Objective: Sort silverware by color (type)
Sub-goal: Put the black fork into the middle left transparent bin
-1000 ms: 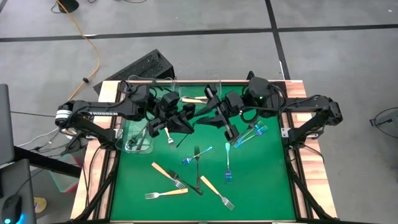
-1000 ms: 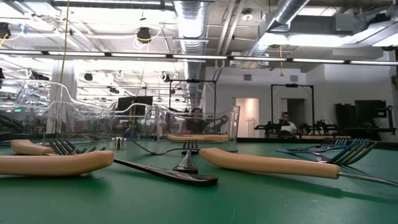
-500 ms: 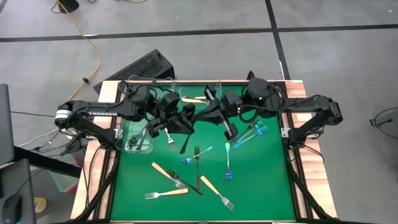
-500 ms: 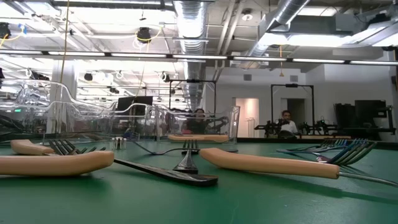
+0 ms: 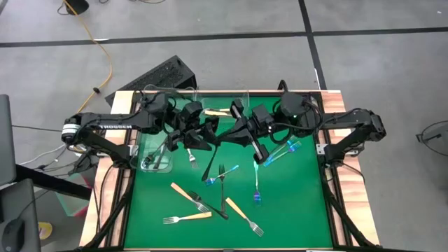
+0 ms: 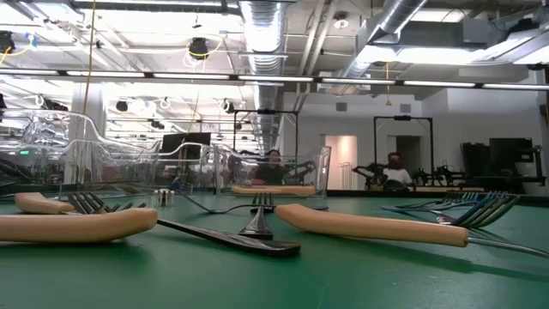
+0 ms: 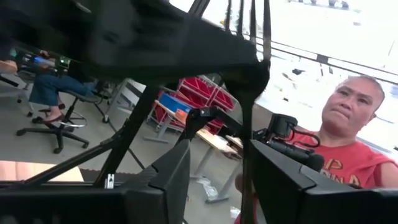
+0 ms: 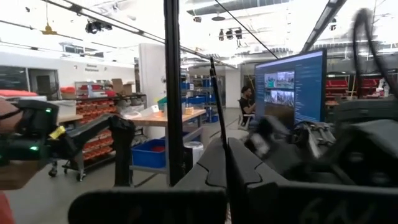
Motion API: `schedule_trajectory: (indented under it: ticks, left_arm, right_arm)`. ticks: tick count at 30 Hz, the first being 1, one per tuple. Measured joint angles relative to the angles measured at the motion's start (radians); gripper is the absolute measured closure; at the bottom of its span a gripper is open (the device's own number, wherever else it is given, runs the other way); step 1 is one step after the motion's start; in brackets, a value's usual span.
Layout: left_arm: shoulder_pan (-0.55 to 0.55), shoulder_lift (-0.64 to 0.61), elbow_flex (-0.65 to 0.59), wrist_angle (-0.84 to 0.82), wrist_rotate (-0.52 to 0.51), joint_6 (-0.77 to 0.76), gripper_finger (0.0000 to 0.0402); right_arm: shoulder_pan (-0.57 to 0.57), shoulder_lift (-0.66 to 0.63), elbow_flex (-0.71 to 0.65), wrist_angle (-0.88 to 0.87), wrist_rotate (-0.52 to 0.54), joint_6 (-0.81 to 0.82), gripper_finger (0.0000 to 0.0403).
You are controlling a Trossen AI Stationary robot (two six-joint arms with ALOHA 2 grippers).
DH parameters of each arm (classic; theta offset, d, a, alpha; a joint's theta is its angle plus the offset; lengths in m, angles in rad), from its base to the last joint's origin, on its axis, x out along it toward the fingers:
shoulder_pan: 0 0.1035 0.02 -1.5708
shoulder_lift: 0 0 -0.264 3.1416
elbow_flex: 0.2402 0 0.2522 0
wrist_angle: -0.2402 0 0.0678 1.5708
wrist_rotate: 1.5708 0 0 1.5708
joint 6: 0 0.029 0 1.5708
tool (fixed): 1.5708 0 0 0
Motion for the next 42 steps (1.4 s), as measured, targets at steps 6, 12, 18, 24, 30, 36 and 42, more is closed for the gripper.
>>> schedule_trajectory:
  ticks: [6,12,18,24,30,36,42]
  left_arm:
    - [0.063,-0.041,0.000,-0.015,0.097,-0.051,0.0242]
    - [0.165,-0.138,0.000,-0.113,0.163,-0.043,0.0242]
    - [0.278,-0.306,0.000,-0.309,0.134,0.039,0.0242]
    - [0.367,-0.496,0.000,-0.468,0.043,0.146,0.0242]
    - [0.417,-0.643,0.000,-0.556,-0.053,0.168,0.0242]
    - [0.434,-0.764,0.000,-0.688,-0.165,0.238,0.0242]
    - [0.434,-0.850,0.000,-0.832,-0.273,0.283,0.0242]
  right_arm:
    - [0.019,0.000,0.000,0.021,0.054,0.000,0.0396]
    - [0.017,0.000,0.000,0.020,0.113,0.014,0.0396]
    - [0.015,0.009,0.000,0.021,0.226,0.033,0.0396]
    - [-0.031,0.123,0.006,0.123,0.305,0.181,0.0396]
    - [-0.092,0.296,0.120,0.127,0.304,0.365,0.0396]
    - [-0.133,0.469,0.290,0.107,0.276,0.450,0.0396]
    - [-0.156,0.635,0.505,0.005,0.227,0.475,0.0396]
